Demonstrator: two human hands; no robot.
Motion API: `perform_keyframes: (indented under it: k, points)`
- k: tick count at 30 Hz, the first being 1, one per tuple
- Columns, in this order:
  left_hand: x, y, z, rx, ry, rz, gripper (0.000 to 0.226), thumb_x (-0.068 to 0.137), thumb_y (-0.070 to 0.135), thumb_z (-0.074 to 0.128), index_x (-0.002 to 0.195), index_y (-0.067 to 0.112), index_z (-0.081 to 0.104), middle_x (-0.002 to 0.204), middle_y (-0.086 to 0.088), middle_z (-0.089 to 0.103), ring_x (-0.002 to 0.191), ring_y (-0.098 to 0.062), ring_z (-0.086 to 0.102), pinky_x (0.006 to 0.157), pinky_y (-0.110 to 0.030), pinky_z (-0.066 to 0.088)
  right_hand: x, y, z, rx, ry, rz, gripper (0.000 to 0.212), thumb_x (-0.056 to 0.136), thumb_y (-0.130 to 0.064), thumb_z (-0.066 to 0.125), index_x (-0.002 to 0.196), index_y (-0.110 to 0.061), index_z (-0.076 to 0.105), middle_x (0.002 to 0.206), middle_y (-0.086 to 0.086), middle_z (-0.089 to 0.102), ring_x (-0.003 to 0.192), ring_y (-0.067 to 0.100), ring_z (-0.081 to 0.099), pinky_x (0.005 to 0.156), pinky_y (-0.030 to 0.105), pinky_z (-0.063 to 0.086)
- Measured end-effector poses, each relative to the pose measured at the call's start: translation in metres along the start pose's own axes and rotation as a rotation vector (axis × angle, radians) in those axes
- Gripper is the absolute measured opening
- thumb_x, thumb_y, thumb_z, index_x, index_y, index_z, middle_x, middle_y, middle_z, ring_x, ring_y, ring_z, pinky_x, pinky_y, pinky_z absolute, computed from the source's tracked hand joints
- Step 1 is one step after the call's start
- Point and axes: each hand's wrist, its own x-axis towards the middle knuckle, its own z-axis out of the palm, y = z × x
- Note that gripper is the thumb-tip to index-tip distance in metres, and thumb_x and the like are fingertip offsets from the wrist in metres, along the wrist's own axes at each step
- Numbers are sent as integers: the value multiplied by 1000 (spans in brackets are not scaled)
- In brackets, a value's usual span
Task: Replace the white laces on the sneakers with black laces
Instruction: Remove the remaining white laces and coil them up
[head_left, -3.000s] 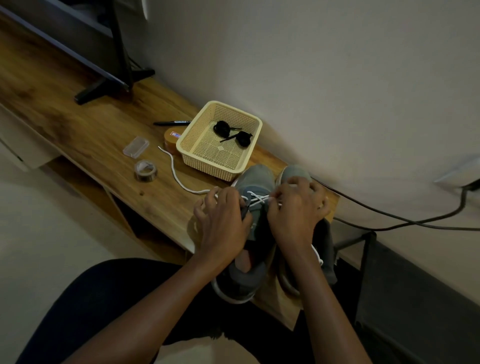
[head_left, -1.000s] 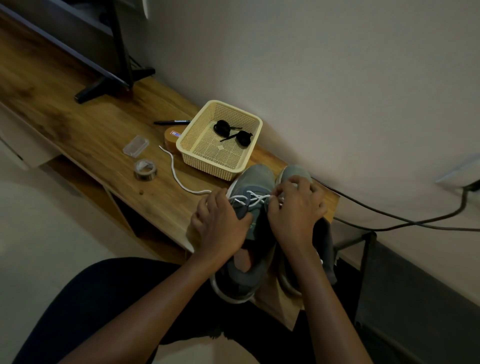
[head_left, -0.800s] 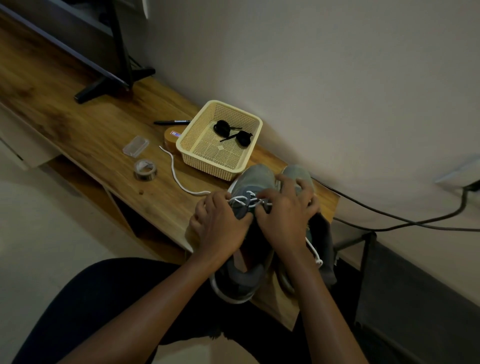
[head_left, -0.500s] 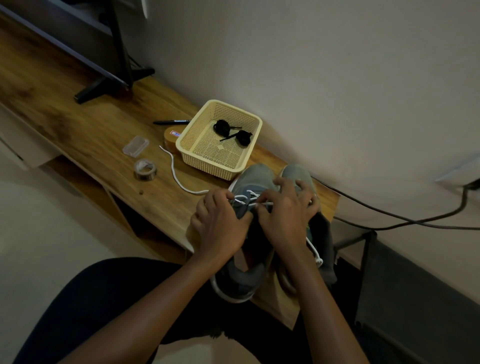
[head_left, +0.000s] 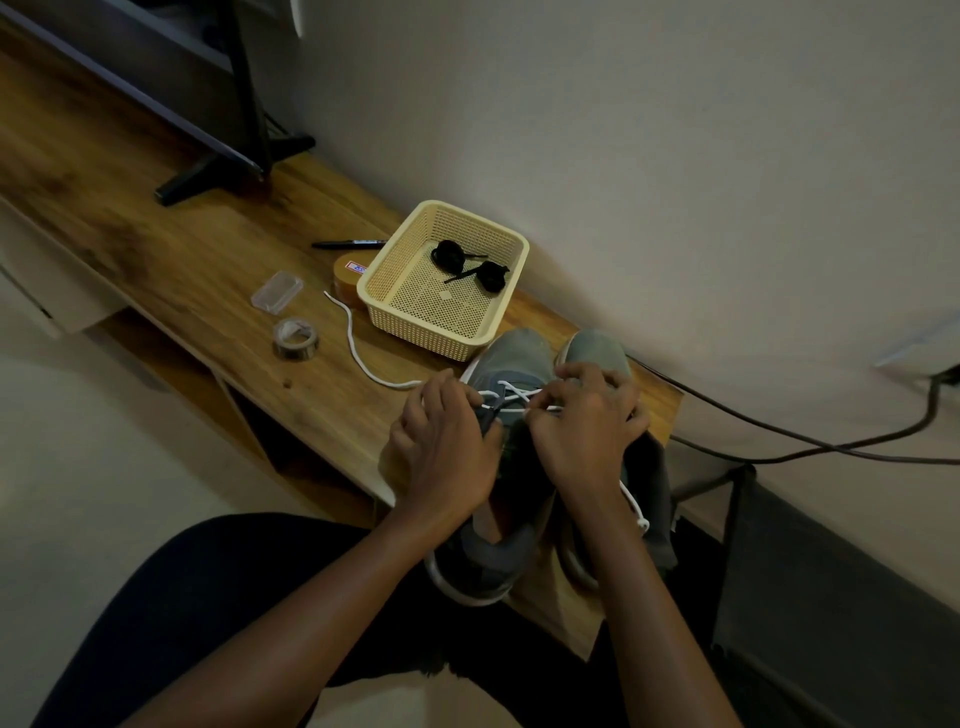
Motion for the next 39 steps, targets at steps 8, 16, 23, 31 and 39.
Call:
perform_keyframes:
  k: [8,16,23,31,39]
  points:
    - [0,0,3,-65,5,-8,26,93,23,53,116,19,41,152,2,22,143,-17,3,112,-46,7,1,-1,1,15,23,20,12,82,-17,63,85,-18,74,127,-9,55,128,22,28,107,44,16]
    - [0,-1,5,-119,43,6,16,95,22,50,111,21,45,146,7,33,141,-13,8,111,-40,5,4,2,-11,125,81,86,10,83,-13,62,84,-13,72,119,-7,60,124,22,31,100,33,13]
    - [-2,11,-2,-122,13,43,27,86,28,59,108,32,44,139,9,35,139,-17,9,111,-46,9,17,11,-31,85,281,193,13,85,-23,62,92,-19,73,107,5,58,107,29,41,87,36,21]
    - [30,46,-10,389,-52,247,30,88,32,60,117,29,51,146,-2,28,140,-30,8,110,-51,10,34,19,-40,132,104,256,32,80,-21,62,111,-30,66,110,-4,64,118,25,44,99,39,23]
    - [42,38,-3,432,-131,255,22,91,31,53,113,31,55,143,3,34,138,-25,14,108,-42,13,19,16,-28,-107,-239,-81,25,85,-48,58,77,-25,65,128,-15,51,133,20,23,111,51,-2]
